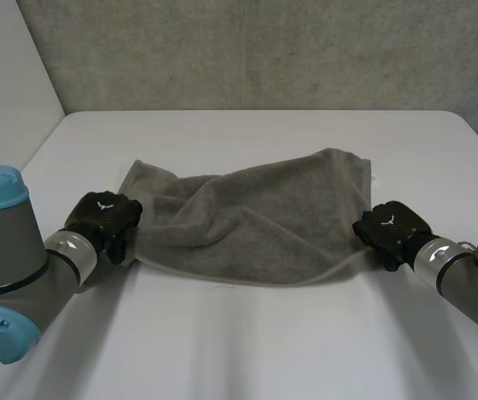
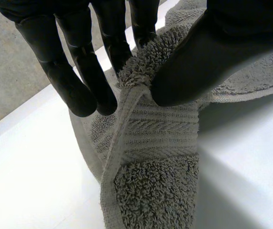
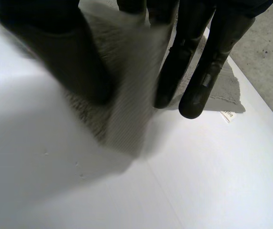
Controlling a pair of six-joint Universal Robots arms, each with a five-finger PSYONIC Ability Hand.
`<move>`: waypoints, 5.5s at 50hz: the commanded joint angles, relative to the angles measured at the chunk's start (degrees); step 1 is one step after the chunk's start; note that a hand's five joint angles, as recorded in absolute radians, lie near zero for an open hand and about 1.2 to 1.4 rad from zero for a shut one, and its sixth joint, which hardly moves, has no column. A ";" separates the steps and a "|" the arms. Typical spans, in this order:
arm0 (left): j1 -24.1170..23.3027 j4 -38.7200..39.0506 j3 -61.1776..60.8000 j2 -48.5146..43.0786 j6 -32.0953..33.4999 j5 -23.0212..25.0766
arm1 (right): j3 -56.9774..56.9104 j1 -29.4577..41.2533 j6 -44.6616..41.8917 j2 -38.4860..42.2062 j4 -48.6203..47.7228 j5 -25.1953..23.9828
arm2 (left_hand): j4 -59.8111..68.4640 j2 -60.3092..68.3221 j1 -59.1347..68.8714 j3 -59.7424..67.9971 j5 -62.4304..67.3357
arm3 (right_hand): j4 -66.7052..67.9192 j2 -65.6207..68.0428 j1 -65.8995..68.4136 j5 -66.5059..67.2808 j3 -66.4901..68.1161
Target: Fold the towel.
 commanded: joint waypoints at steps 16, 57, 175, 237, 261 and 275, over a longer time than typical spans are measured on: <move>0.45 1.23 -2.29 0.50 8.20 4.66 | 0.04 -2.82 12.38 -2.97 -0.25 -0.51 | -49.40 -48.01 -45.44 -50.82 -57.90 | 18.07 17.39 17.06 17.95 18.02; 3.00 -5.36 -10.02 7.35 4.95 6.41 | -0.31 -4.93 12.29 -3.41 0.19 0.54 | -50.24 -48.86 -46.28 -51.66 -58.75 | 18.07 17.39 17.06 17.95 18.02; 6.43 10.55 9.24 -5.57 -2.55 10.80 | -14.57 5.72 0.95 -3.67 8.89 12.14 | -7.37 -5.98 -3.41 -8.79 -15.87 | 18.07 17.39 17.06 17.95 18.02; 1.59 2.64 24.60 -20.77 19.28 12.22 | -24.83 -2.91 4.91 4.59 18.73 11.26 | -7.37 -5.98 -3.41 -8.79 -15.87 | 18.07 17.39 17.06 17.95 18.02; 0.89 10.72 32.95 -29.82 19.89 10.37 | -30.81 1.40 7.46 13.47 10.56 18.03 | -60.84 -59.45 -56.88 -62.25 -69.34 | -37.54 -38.22 -38.56 -37.67 -37.59; -0.34 10.37 27.69 -19.12 16.39 7.64 | -22.65 1.84 11.85 0.03 4.06 18.91 | -76.82 -75.43 -72.86 -78.23 -85.32 | -51.93 -52.61 -52.94 -52.05 -51.98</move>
